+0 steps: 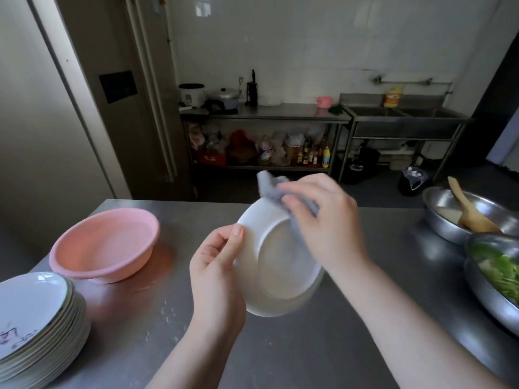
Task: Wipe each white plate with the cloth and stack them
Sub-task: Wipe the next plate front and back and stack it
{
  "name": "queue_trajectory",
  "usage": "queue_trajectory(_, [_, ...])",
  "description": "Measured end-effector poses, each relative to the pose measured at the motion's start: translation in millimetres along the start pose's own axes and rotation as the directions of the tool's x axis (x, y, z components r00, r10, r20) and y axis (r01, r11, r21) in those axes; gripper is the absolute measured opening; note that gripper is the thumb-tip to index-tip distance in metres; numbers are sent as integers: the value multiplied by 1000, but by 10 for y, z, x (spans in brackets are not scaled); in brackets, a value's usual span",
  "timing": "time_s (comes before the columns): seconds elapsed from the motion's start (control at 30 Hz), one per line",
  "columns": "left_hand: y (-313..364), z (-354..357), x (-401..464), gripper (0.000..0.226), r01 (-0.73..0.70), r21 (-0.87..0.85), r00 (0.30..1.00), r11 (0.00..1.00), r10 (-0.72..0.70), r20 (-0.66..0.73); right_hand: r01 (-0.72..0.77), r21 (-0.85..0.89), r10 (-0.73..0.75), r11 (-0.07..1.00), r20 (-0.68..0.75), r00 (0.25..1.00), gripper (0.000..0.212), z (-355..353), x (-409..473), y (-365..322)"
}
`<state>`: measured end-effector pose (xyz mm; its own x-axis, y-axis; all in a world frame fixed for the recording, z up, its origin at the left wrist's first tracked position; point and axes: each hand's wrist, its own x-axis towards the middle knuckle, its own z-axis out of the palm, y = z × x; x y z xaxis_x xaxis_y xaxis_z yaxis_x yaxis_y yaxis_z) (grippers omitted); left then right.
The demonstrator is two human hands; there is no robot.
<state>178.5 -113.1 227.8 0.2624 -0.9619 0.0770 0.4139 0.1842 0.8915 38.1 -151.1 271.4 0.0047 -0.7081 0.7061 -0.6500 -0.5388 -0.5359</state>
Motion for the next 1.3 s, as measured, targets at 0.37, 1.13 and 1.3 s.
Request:
queue_trajectory(0.37, [-31, -76, 2, 23, 119, -69, 992, 991, -121, -26, -106, 106, 101, 989, 50, 994, 21, 19, -117, 88])
queue_trajectory(1.13, [-58, 136, 5, 54, 362, -517, 910, 775, -413, 18, 162, 0, -162, 987, 24, 987, 19, 386, -784, -71])
queue_trajectory(1.3, [-25, 40, 66, 56, 417, -495, 886, 762, -462, 35, 269, -75, -268, 960, 19, 963, 15, 296, -841, -28])
